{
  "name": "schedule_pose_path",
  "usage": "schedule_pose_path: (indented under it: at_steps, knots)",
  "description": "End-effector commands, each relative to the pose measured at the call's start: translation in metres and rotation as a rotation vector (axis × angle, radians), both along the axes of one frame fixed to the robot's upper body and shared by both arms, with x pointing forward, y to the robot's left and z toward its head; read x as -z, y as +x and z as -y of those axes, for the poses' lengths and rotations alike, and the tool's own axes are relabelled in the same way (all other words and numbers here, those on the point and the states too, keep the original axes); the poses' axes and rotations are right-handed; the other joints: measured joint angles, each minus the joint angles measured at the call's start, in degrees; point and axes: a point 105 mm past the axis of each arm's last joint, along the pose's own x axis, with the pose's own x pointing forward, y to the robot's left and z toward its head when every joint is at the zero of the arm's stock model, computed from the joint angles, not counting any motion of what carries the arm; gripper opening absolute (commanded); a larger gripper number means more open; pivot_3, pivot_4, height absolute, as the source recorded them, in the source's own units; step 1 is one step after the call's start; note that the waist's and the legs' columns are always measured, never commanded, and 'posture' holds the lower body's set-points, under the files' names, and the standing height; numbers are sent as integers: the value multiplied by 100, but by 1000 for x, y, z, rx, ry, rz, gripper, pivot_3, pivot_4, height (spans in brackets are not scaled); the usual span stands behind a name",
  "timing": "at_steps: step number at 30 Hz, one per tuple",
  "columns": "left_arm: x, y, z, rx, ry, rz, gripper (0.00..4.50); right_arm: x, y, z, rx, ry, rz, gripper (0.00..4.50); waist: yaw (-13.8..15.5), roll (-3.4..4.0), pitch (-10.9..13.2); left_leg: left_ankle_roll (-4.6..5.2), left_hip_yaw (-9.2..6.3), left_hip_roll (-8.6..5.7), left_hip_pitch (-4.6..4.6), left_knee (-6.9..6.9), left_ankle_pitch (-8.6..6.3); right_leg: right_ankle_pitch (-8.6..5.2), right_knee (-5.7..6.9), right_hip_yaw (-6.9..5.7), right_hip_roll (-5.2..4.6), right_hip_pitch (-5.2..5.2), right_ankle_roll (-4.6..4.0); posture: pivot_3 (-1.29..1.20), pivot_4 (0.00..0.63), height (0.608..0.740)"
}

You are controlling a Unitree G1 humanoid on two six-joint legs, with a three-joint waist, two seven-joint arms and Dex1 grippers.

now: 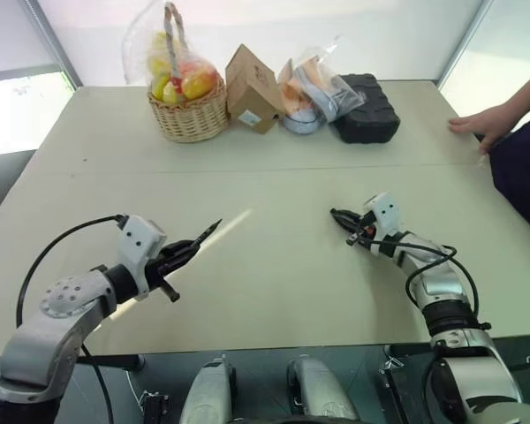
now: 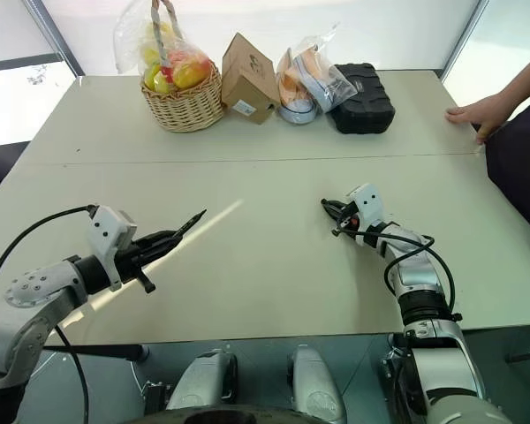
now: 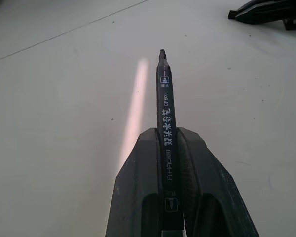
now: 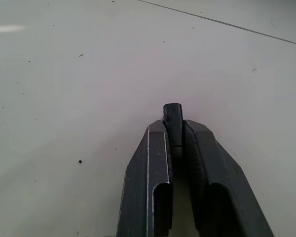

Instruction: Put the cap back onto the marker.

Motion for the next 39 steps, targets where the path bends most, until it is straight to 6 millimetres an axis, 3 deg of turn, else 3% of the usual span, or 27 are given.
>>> schedule_pose_path:
  at_steps: [1, 8, 13, 22, 39]
  knots:
    - [-10, 0, 4, 63, 8, 53, 0, -11, 1, 1, -11, -40, 40, 69, 1, 0, 0, 0, 0, 0, 0, 1, 0, 0, 0, 0, 0, 0, 0, 0, 150, 740]
    - [-11, 11, 7, 275, 95, 98, 0, -55, -17, -24, -298, -252, 194, 69, 14, 8, 5, 0, 4, -3, -8, -6, 0, -1, -1, -1, 1, -13, -1, 0, 150, 740]
    - [-11, 38, 8, 383, 136, 166, 0, -78, -19, -45, -425, -272, 255, 69, 0, 8, 5, 0, 26, -4, -6, -8, 0, 0, 1, -7, 11, -16, 0, 0, 150, 740]
    - [-22, 72, 26, 531, 198, 290, 0, -89, -25, -87, -654, -349, 298, 69, 24, 7, 5, 1, 30, -7, -18, -8, 0, 11, 1, -12, 11, -24, 21, 0, 150, 740]
    - [-16, 74, 40, 620, 229, 327, 0, -93, -25, -100, -723, -376, 304, 69, 17, 7, 5, 3, 23, -4, -18, -7, -1, 13, 13, -18, 11, -28, 23, 0, 150, 740]
